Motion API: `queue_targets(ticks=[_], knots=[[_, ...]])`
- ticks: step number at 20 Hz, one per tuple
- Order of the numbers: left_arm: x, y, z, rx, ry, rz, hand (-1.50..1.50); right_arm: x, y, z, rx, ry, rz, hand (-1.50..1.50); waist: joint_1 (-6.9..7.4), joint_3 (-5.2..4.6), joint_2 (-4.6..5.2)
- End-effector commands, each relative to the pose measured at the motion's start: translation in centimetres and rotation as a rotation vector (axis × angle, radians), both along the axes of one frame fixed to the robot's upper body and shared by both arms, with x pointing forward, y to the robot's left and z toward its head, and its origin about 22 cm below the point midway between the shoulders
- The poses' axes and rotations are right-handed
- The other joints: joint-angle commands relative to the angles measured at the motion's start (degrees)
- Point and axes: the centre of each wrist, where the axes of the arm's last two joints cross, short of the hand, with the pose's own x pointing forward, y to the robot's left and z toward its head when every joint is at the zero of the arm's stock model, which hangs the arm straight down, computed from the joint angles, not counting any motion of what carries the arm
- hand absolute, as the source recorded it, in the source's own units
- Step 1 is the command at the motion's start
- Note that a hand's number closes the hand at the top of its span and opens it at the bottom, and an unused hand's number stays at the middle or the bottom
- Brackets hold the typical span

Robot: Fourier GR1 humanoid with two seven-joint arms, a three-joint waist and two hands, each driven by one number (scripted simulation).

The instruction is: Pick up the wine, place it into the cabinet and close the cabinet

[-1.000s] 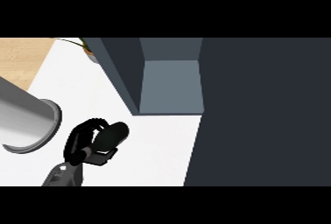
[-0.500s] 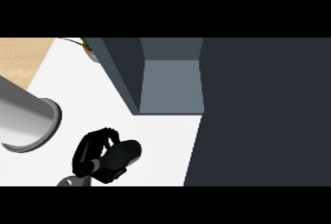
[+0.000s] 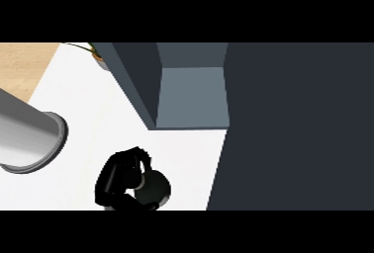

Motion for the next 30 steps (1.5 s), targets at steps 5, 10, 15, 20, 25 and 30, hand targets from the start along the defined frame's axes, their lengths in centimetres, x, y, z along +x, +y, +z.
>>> queue_targets(ticks=[5, 10, 15, 20, 25, 30], knots=[[1.2, -4.3, 3.3, 0.041, -0.046, 0.091, 1.5, -3.3, -1.1, 2.3, 0.06, -0.044, 0.03, -1.5, -0.37, -0.04, 0.23], [2.1, -4.7, 4.9, 0.073, -0.059, 0.13, 1.5, -3.7, -1.7, 3.1, 0.048, -0.061, 0.043, -1.5, -0.18, -0.05, 0.25], [5.5, -3.1, 5.4, 0.138, -0.07, 0.172, 1.5, -4.3, -1.7, 3.0, 0.072, -0.029, 0.025, -1.5, -0.74, -0.07, 0.23], [7.0, -4.2, 5.4, 0.175, -0.069, 0.164, 1.5, -4.0, -1.8, 3.2, 0.072, -0.05, 0.036, -1.5, -0.58, -0.07, 0.3], [10.8, -6.3, 6.8, 0.192, -0.061, 0.173, 1.5, -3.6, -2.3, 3.2, 0.048, -0.04, 0.047, -1.5, -1.59, -0.06, 0.55], [11.0, -6.4, 4.7, 0.215, -0.036, 0.146, 1.5, -3.9, -1.9, 2.3, 0.054, -0.034, 0.047, -1.5, -1.33, -0.07, 0.51]])
